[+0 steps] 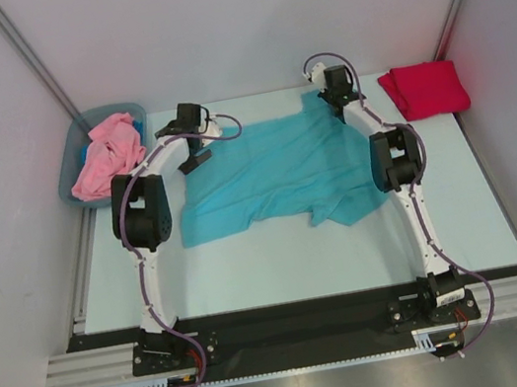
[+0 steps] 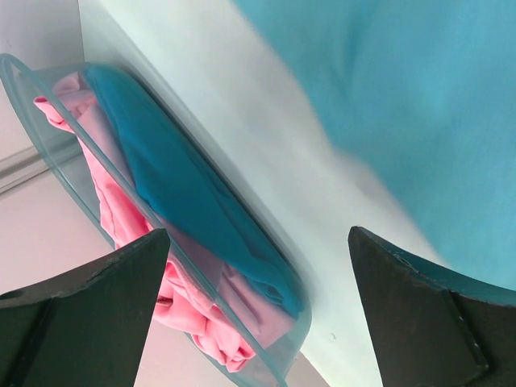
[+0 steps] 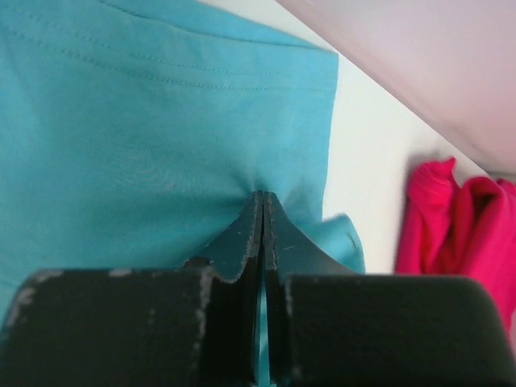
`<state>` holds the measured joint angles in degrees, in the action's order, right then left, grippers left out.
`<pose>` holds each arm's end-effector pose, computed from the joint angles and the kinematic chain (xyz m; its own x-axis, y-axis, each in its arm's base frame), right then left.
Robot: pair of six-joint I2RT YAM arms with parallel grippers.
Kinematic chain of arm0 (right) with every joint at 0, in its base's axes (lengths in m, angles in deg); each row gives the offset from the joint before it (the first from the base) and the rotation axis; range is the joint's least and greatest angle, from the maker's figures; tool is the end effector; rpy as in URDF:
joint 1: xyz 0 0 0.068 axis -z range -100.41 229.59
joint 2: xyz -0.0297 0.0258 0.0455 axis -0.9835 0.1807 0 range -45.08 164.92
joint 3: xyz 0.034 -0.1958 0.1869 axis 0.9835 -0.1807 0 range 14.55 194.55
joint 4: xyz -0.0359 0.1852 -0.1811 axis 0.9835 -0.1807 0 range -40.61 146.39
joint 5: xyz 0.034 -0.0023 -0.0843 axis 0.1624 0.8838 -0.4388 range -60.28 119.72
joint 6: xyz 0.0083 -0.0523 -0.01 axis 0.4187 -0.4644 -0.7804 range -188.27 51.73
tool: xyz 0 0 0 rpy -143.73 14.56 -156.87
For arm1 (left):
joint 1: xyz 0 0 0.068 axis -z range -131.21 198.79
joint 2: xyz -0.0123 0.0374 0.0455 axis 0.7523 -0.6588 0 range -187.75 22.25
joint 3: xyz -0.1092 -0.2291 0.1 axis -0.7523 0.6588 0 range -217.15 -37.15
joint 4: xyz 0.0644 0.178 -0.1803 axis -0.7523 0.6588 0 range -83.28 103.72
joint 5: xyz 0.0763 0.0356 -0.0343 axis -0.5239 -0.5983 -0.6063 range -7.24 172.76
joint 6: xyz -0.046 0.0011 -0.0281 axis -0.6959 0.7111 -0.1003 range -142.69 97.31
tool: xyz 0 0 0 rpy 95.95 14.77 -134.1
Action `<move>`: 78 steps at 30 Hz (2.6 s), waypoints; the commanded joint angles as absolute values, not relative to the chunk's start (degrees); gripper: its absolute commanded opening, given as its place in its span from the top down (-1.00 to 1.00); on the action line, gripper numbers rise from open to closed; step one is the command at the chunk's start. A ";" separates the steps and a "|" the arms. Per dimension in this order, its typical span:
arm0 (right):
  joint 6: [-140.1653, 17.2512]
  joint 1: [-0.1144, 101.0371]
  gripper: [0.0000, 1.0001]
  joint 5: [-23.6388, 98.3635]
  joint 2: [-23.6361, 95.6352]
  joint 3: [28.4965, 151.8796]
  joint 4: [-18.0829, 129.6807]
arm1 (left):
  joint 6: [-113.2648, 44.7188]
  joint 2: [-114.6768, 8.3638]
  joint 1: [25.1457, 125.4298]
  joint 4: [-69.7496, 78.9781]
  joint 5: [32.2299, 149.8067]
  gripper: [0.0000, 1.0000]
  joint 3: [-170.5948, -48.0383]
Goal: Fold and stack the t-shirts
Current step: Flatten the tshirt out
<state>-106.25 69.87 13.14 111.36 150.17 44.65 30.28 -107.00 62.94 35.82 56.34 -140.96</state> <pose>0.5965 0.0919 0.1298 -0.4644 -0.6780 -0.5698 -0.2672 0.7207 -0.6397 0.4843 -0.1058 0.1806 -0.5005 0.8636 -0.0601 0.6116 0.4019 0.6814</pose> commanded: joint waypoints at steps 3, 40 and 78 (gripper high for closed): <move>-108.44 73.52 1.00 9.77 113.30 147.27 41.72 | 29.69 -101.15 63.90 36.16 55.86 -1.00 -139.81; -104.13 67.10 -0.53 12.77 83.51 131.45 28.01 | 37.25 -108.35 67.77 20.17 76.07 0.99 -144.19; -106.68 69.04 -0.53 10.47 83.24 134.00 22.47 | 43.93 -120.22 60.31 40.55 76.34 0.99 -154.75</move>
